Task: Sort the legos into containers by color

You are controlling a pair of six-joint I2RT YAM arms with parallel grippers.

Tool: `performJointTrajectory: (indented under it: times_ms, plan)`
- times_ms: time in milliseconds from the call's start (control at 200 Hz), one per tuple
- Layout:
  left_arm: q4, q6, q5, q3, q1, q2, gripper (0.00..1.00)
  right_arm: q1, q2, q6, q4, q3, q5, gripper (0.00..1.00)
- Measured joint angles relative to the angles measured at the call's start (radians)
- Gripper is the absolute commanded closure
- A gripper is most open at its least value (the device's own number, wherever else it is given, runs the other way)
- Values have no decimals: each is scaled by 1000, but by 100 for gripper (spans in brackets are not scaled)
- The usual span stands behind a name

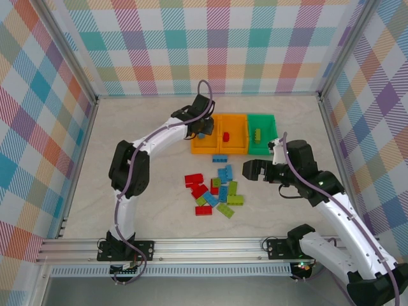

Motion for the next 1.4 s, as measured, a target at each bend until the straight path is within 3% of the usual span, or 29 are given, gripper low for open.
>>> performJointTrajectory:
  times_ms: [100, 170, 375, 480, 615, 770, 865, 1015, 1080, 1130, 1270, 1405]
  plan:
    - [-11, -12, 3, 10, 0, 19, 66, 0, -3, 4, -6, 0, 4, 0]
    - [-8, -20, 4, 10, 0, 19, 59, 0, -3, 8, -5, 0, 4, 0]
    - [0, -24, 23, -10, 0, -10, 59, 0, 5, 19, -4, 0, 4, 0]
    - [20, -31, 58, -107, -1, -126, 59, 0, 24, 22, -2, -2, 5, 0]
    - [70, 6, 136, -283, -24, -392, 58, 0, 64, 23, 10, -14, 19, 0]
    - [132, 168, 258, -452, -120, -720, 56, 0, 144, 22, 27, -46, 21, 1]
    - [134, 286, 329, -562, -169, -895, 50, 0, 210, 23, 26, -56, 21, 8]
    - [111, 494, 420, -725, -180, -1098, 25, 33, 300, 65, 74, -64, 14, 11]
    - [81, 599, 446, -789, -181, -1157, 7, 90, 340, 102, 115, -66, 31, 11]
    - [46, 702, 468, -829, -181, -1189, 0, 150, 380, 129, 145, -64, 59, 10]
    - [13, 887, 500, -941, -182, -1238, 0, 306, 552, 182, 143, 10, 190, 9]
    - [11, 993, 492, -1005, -182, -1241, 0, 366, 700, 212, 129, 112, 289, 10]
